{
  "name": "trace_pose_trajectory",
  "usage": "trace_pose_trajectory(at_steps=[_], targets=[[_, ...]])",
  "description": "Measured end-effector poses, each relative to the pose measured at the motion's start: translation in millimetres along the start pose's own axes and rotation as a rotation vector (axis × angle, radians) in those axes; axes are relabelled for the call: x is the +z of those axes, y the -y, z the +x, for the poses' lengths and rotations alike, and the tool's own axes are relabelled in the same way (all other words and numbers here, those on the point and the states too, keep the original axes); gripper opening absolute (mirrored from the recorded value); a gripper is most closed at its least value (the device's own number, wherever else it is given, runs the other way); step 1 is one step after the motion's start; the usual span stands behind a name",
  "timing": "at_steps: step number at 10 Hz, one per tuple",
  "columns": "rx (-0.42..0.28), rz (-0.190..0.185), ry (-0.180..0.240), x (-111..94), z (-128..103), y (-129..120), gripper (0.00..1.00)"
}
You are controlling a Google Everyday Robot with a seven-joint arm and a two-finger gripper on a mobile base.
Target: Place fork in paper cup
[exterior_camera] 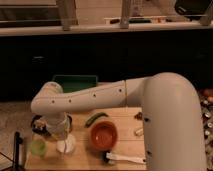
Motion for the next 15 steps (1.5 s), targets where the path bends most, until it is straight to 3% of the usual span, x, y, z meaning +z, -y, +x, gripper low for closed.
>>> trace_pose_trajectory(at_steps=[2,9,10,15], targets=[[-0.008,0.007,0.004,-0.1,1.7,1.4,0.05],[-0.011,0.007,0.022,0.8,3.6,1.8,0.74],[-0.011,0.007,0.024,1.1,3.5,1.3,0.79],[-0.011,0.011,0.028,2.0,4.1,1.0,0.8]])
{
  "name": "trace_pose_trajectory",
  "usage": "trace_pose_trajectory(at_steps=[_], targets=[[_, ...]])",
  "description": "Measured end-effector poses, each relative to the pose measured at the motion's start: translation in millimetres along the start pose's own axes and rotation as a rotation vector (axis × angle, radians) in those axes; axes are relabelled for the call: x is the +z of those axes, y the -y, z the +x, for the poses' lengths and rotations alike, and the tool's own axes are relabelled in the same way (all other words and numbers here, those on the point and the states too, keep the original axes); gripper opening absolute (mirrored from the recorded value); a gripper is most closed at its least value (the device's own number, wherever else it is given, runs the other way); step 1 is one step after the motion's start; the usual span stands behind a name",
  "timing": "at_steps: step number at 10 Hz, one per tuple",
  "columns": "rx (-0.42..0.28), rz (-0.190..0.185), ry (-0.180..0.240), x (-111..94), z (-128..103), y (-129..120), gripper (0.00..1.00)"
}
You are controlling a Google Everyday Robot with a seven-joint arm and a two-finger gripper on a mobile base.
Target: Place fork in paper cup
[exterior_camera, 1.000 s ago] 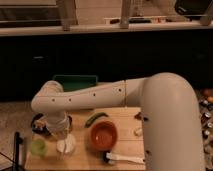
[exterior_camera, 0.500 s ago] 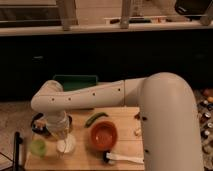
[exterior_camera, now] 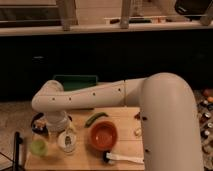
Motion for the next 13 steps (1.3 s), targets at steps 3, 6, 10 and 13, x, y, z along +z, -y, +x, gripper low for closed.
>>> trace_pose_trajectory(at_steps=[3,6,10,13], targets=[[0.0,-0.005,-0.005,-3,1,-1,0.8],[-0.003,-0.015,-0.014,-8,2,0,0.8],[-0.003,-0.024,-0.028,-13,1,2,0.8],[0.002,-0.012,-0.037,-12,3,0,0.8]])
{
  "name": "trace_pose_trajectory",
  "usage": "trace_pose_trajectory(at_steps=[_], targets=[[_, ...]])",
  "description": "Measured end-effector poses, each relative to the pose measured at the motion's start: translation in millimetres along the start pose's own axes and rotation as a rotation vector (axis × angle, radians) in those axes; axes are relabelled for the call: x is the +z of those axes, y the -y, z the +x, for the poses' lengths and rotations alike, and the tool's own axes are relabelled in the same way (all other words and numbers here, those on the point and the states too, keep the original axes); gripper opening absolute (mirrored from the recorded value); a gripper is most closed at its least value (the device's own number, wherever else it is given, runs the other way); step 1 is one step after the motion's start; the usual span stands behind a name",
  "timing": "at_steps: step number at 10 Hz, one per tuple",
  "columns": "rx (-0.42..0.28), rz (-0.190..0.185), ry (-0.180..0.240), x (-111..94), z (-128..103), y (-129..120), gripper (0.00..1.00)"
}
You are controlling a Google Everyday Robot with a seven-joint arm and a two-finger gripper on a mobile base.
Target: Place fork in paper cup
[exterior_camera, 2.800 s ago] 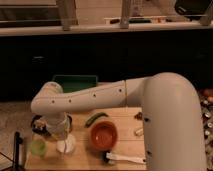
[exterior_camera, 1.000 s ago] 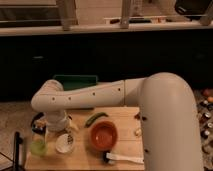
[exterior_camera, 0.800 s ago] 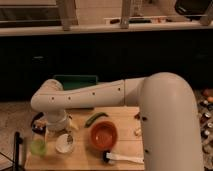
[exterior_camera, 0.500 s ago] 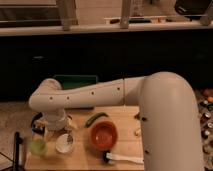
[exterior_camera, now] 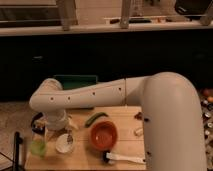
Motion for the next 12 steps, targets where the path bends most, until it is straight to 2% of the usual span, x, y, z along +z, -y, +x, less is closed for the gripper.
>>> trace_pose_trajectory(at_steps=[12], targets=[[0.014,0.015,0.007,3.8,0.1,-5.9,0.8]])
